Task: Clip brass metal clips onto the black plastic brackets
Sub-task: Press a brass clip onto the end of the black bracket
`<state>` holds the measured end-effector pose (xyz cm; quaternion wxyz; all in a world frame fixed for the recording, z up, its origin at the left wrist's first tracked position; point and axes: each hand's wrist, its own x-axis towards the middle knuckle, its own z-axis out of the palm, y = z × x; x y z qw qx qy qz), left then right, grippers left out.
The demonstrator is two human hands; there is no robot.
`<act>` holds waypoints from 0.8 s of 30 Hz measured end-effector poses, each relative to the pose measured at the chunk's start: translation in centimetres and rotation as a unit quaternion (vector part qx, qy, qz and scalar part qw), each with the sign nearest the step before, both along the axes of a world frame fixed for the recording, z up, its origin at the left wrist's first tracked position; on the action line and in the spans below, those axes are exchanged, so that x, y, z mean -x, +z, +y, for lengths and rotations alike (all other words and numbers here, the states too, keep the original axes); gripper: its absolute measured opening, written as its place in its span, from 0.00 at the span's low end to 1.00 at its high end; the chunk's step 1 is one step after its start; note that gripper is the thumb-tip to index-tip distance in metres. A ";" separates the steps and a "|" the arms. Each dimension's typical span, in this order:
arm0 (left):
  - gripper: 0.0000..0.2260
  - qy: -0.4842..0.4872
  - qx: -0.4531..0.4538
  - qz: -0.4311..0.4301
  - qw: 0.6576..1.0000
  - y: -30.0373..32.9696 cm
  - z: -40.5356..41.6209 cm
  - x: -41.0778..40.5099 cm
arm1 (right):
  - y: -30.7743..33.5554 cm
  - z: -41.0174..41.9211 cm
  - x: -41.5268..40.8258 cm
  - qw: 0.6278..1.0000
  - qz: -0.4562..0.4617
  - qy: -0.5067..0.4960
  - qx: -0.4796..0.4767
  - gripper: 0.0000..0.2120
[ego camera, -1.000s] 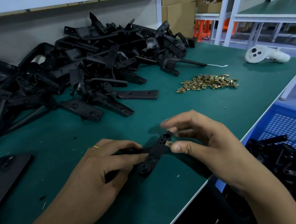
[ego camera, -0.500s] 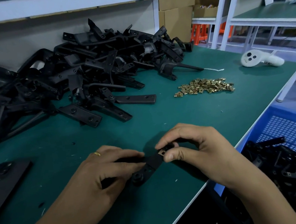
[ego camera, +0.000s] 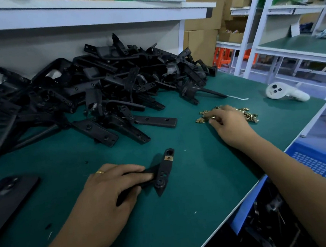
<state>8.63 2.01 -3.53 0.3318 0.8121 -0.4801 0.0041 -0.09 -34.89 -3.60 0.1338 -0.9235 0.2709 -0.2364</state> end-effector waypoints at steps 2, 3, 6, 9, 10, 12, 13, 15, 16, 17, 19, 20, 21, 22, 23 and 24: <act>0.17 0.004 0.000 0.003 1.000 0.0 0.1 0.1 | -0.2 0.4 0.1 1.000 -0.003 -0.001 0.014 0.11; 0.17 0.005 0.000 0.005 1.000 0.0 0.1 0.1 | -0.2 0.7 0.4 1.000 0.000 0.001 0.025 0.10; 0.17 0.004 -0.002 0.007 1.000 0.0 0.1 0.1 | -0.1 2.4 1.8 0.999 0.012 0.008 0.042 0.10; 0.17 0.006 -0.004 0.001 1.000 -0.1 0.1 0.0 | 0.5 5.1 4.0 1.000 -0.002 0.029 0.008 0.08; 0.17 0.007 -0.003 0.001 1.000 -0.2 0.1 0.0 | 0.7 6.2 5.0 0.999 -0.008 0.038 -0.011 0.08; 0.17 0.008 0.001 0.002 1.000 -0.3 0.1 0.1 | 1.1 8.5 6.9 0.997 -0.009 0.048 -0.058 0.06; 0.17 0.010 0.005 0.002 1.000 -0.3 0.1 0.1 | 1.3 9.6 7.6 0.995 -0.003 0.053 -0.083 0.05; 0.18 0.014 0.006 0.003 1.000 -0.2 0.1 0.2 | 1.4 12.0 8.6 0.988 0.003 0.069 -0.138 0.07; 0.18 0.014 0.005 0.003 1.000 -0.2 0.1 0.2 | 1.2 13.1 8.8 0.982 -0.007 0.078 -0.170 0.07; 0.18 0.013 0.005 0.003 1.000 -0.2 0.1 0.3 | 1.0 14.2 8.8 0.976 -0.019 0.088 -0.199 0.08; 0.19 0.009 0.002 0.000 1.000 -0.1 0.2 0.4 | 0.3 15.9 8.3 0.967 -0.034 0.113 -0.228 0.09; 0.20 0.004 -0.001 -0.002 1.000 -0.1 0.2 0.4 | 0.1 16.6 7.9 0.961 -0.036 0.128 -0.241 0.09; 0.20 0.001 -0.004 -0.004 1.000 -0.1 0.1 0.4 | 0.0 17.0 7.5 0.952 -0.043 0.150 -0.263 0.09; 0.20 -0.002 -0.006 -0.005 1.000 -0.1 0.1 0.3 | 0.1 17.4 7.3 0.939 -0.061 0.173 -0.292 0.08; 0.19 -0.002 -0.006 -0.007 1.000 -0.2 0.1 0.3 | 0.1 17.6 7.1 0.925 -0.086 0.189 -0.317 0.07; 0.19 -0.001 -0.005 -0.008 1.000 -0.2 0.1 0.2 | 0.0 17.6 7.1 0.917 -0.110 0.192 -0.331 0.07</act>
